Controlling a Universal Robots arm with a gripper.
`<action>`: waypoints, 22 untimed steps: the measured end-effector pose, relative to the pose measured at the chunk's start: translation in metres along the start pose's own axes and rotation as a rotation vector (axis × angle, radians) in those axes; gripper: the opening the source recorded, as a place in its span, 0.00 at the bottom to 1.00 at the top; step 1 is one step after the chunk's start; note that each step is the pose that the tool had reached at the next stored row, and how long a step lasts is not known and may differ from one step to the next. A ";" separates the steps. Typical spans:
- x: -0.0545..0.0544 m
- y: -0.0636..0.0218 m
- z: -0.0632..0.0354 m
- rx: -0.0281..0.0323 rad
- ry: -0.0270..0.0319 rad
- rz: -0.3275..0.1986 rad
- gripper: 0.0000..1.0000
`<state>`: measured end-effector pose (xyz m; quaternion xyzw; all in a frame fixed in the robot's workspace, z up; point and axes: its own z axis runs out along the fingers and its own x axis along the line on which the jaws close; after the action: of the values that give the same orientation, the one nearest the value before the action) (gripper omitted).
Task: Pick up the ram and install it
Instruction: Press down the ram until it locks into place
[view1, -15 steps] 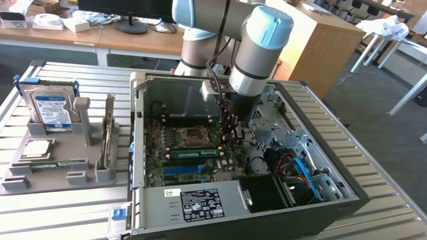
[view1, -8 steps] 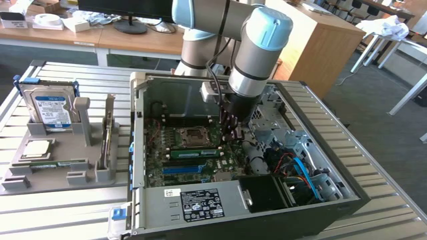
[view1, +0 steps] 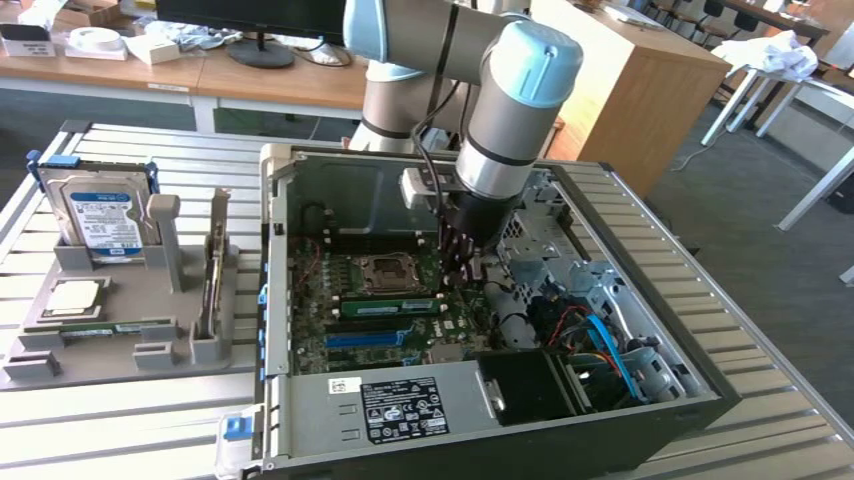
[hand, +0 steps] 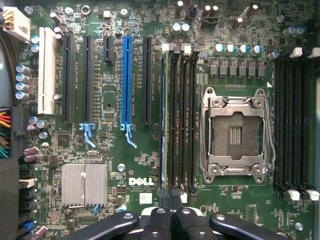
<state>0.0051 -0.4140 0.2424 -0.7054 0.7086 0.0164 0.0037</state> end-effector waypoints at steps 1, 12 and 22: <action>0.000 0.0000 0.0009 -0.0001 0.0001 0.000 0.10; -0.001 0.0000 0.0050 0.0001 -0.0002 0.000 0.10; -0.002 -0.0001 0.0065 0.0001 -0.0001 0.000 0.10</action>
<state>0.0051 -0.4116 0.2360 -0.7053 0.7087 0.0164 0.0037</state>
